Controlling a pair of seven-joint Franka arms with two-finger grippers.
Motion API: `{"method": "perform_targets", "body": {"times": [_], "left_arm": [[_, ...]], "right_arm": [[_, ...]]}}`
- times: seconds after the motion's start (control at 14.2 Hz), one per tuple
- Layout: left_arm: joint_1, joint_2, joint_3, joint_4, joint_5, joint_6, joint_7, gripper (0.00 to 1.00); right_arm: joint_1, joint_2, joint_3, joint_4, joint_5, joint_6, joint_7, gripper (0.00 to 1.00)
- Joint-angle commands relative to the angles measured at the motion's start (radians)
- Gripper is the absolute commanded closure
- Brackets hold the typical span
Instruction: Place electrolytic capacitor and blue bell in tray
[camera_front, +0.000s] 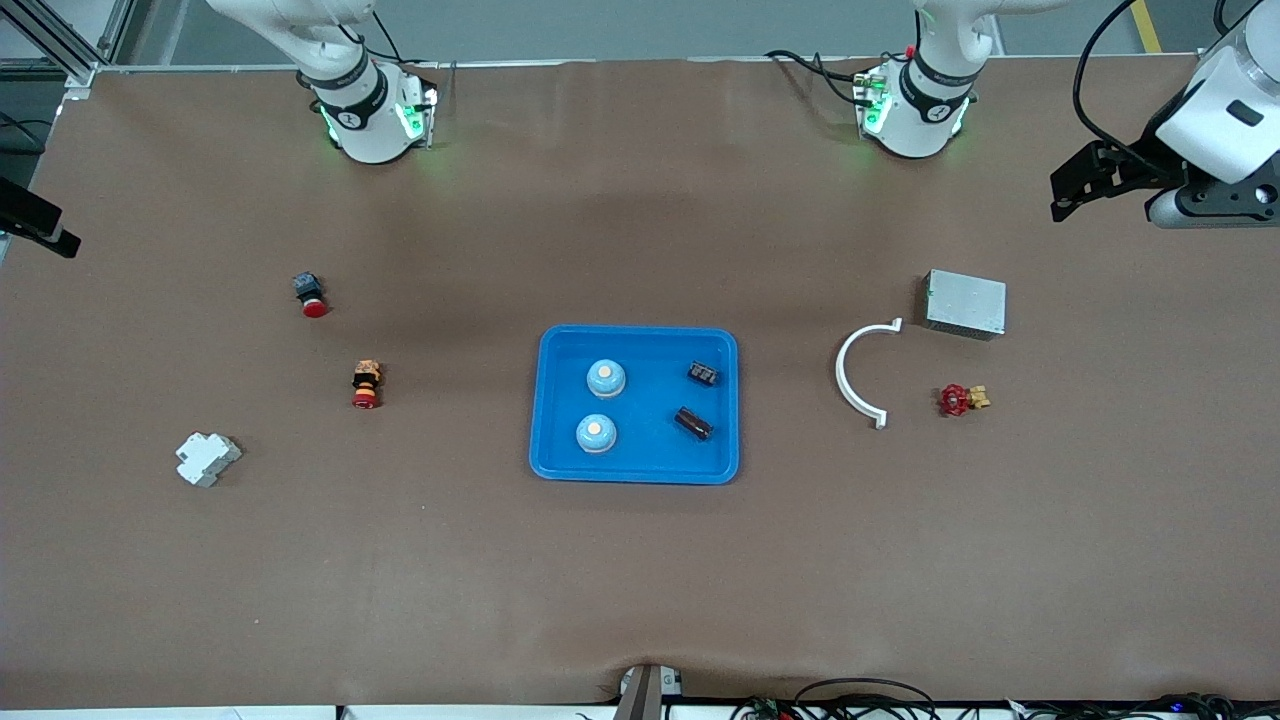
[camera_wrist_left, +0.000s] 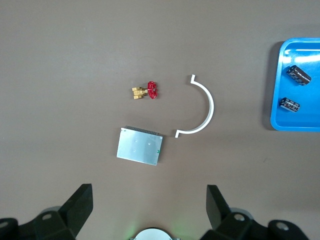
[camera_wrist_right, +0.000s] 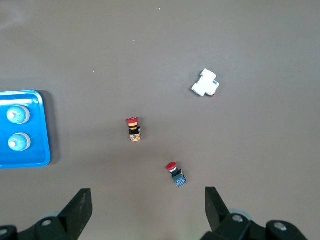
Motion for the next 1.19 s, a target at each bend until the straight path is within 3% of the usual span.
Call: {"method": "perform_targets", "body": {"times": [0.0,1.12], "left_arm": [[0.005,0.001,-0.002,0.005,0.001,-0.01,0.014,0.0],[0.015,-0.002,-0.004,0.004,-0.007,0.002,0.014,0.0]], "right_arm": [[-0.02,-0.019,0.014,-0.007,0.006,0.002,-0.011,0.0],[-0.02,-0.019,0.01,-0.05,0.004,0.039,-0.011,0.0]]}}
